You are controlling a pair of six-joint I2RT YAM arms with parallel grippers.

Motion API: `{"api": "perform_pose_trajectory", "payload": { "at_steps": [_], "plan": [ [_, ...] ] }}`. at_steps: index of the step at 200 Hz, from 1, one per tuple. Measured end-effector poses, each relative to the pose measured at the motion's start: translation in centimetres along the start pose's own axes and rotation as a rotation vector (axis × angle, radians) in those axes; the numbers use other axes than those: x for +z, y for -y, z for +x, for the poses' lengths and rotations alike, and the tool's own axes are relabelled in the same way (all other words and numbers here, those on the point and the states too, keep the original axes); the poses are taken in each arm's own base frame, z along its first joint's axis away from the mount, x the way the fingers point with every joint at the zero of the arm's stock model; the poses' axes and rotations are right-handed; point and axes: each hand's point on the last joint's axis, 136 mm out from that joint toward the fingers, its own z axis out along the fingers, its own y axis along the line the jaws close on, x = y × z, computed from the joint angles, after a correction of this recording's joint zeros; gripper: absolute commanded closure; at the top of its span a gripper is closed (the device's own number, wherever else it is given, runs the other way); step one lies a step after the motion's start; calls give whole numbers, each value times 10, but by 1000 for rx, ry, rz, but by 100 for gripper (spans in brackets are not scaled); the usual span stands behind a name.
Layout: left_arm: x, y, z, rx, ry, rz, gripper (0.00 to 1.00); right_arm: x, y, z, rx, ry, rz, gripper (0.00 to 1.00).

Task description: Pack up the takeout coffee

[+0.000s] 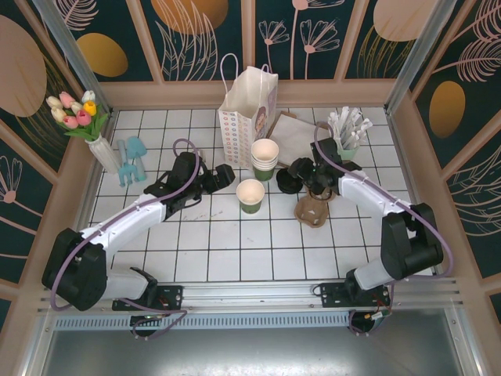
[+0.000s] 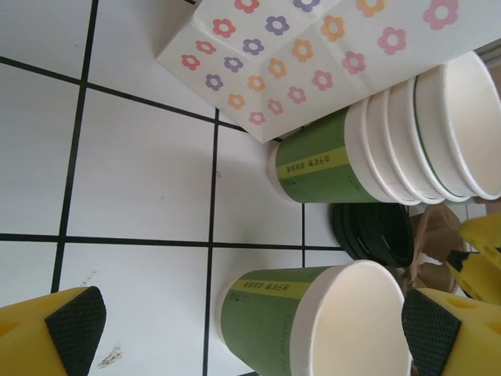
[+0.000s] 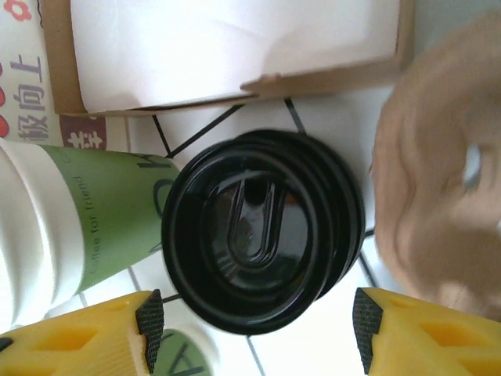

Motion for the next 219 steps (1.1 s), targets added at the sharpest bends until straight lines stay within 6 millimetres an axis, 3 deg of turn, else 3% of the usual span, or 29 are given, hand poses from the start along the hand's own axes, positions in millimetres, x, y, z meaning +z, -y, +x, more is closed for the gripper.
{"api": "perform_pose_trajectory", "payload": {
  "at_steps": [36,86,219],
  "plan": [
    [5,-8,5,-3,-19,-32,1,3,-8,14,173,-18,-11,38],
    [10,-13,9,-5,-35,-51,1,9,1,25,343,-24,17,39],
    [12,-18,9,-6,-31,-73,1,31,8,32,488,-11,15,55]
  ]
}}
